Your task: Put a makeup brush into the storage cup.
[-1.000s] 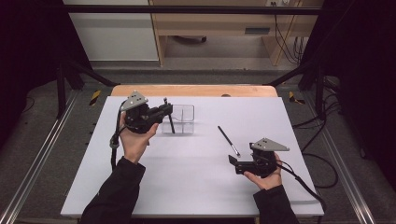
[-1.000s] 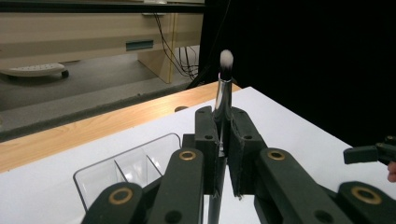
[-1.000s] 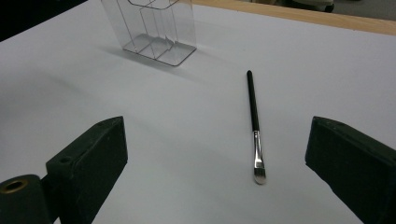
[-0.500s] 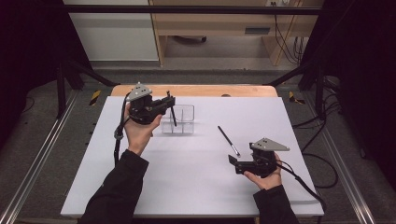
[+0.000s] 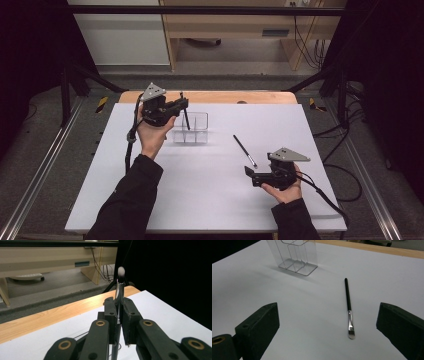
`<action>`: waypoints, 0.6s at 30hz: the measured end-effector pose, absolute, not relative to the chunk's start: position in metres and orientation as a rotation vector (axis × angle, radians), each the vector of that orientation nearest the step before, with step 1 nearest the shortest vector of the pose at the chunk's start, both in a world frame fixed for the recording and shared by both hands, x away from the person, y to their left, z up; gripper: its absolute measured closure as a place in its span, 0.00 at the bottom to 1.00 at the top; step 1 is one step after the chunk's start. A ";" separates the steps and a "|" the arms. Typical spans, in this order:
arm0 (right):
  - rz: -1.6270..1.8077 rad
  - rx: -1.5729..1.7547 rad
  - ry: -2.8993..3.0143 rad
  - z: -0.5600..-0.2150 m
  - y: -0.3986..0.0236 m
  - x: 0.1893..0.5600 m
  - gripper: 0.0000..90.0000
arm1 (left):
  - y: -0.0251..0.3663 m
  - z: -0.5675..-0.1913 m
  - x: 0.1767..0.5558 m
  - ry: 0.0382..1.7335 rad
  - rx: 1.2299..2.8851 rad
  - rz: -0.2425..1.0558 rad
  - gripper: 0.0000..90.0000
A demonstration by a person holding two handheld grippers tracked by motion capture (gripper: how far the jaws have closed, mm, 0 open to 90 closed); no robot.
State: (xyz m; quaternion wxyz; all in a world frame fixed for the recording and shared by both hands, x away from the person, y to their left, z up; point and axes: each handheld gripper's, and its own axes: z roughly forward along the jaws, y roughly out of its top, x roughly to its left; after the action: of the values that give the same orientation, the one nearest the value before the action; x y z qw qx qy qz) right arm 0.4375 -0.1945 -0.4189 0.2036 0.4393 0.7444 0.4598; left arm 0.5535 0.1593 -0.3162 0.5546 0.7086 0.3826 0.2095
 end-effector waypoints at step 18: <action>1.290 1.226 2.074 -0.418 -0.195 0.437 0.05 | 0.156 -0.316 0.574 0.922 1.669 0.531 0.92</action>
State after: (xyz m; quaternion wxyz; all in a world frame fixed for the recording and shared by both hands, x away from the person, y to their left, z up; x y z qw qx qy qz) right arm 0.4373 -0.1949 -0.4181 0.2028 0.4394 0.7430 0.4623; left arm 0.5741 0.1555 -0.3158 0.5489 0.7048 0.3895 0.2243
